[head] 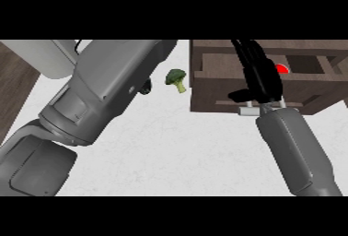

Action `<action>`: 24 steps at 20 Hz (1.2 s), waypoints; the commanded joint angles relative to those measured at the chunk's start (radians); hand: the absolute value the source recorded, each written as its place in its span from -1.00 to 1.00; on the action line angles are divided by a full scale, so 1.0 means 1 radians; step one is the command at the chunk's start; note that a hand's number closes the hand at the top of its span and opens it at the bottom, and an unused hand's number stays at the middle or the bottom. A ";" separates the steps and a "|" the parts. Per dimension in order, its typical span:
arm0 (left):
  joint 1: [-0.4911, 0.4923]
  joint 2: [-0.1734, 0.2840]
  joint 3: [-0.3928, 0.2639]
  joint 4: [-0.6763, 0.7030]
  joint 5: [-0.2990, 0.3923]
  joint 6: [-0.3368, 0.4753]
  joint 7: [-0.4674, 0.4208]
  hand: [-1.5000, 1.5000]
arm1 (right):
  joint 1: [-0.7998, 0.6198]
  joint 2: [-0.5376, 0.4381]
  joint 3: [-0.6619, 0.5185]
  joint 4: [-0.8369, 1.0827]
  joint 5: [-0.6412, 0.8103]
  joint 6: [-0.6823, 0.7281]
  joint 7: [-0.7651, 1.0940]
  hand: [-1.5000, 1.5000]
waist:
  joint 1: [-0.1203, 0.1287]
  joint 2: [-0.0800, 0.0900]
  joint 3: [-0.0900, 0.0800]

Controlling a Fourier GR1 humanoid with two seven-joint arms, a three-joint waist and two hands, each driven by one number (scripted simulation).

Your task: Pick up the can, place it into the drawer and close the drawer

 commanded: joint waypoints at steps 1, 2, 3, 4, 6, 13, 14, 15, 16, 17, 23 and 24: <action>0.035 0.040 0.002 -0.027 -0.012 -0.026 0.003 -1.00 | -0.096 0.024 -0.047 0.213 0.045 -0.155 -0.036 -1.00 | 0.017 0.005 0.000; 0.033 0.059 0.006 -0.047 -0.007 -0.031 0.042 -1.00 | -0.103 0.018 -0.056 0.234 0.058 -0.184 -0.034 -1.00 | 0.018 -0.001 0.000; 0.056 0.056 0.005 -0.069 -0.012 -0.019 0.020 -1.00 | -0.143 0.030 -0.066 0.267 0.066 -0.203 -0.016 -1.00 | 0.024 -0.002 0.000; 0.041 0.079 -0.007 -0.057 -0.021 -0.053 0.060 -1.00 | -0.214 0.019 -0.084 0.303 0.061 -0.178 -0.004 -1.00 | 0.027 0.001 0.000; 0.085 0.075 -0.002 -0.108 -0.013 -0.039 0.054 -1.00 | -0.234 0.003 -0.120 0.377 0.045 -0.244 -0.049 -1.00 | 0.049 0.000 0.000; 0.153 0.109 -0.026 -0.223 -0.036 -0.038 0.106 -1.00 | -0.423 -0.002 -0.153 0.571 0.085 -0.298 -0.025 -1.00 | 0.060 0.001 -0.001; 0.171 0.105 -0.032 -0.219 -0.048 -0.033 0.086 -1.00 | -0.404 0.035 -0.143 0.597 0.103 -0.376 -0.041 -1.00 | 0.051 0.007 0.000; 0.163 0.107 -0.028 -0.246 -0.035 -0.026 0.131 -1.00 | -0.420 -0.003 -0.169 0.610 0.081 -0.370 -0.061 -1.00 | 0.075 0.006 0.000; 0.173 0.160 -0.040 -0.271 -0.046 -0.065 0.152 -1.00 | -0.460 0.011 -0.153 0.620 0.109 -0.350 -0.013 -1.00 | 0.066 -0.002 -0.001; 0.159 0.145 -0.025 -0.247 -0.037 -0.066 0.142 -1.00 | -0.460 0.009 -0.162 0.656 0.108 -0.393 -0.041 -1.00 | 0.072 0.016 0.000; 0.254 0.174 -0.047 -0.370 -0.047 -0.071 0.159 -1.00 | -0.554 0.002 -0.198 0.715 0.084 -0.366 -0.036 -1.00 | 0.096 0.010 0.000; 0.253 0.190 -0.043 -0.369 -0.048 -0.066 0.180 -1.00 | -0.579 -0.007 -0.200 0.713 0.076 -0.341 -0.059 -1.00 | 0.080 0.008 0.000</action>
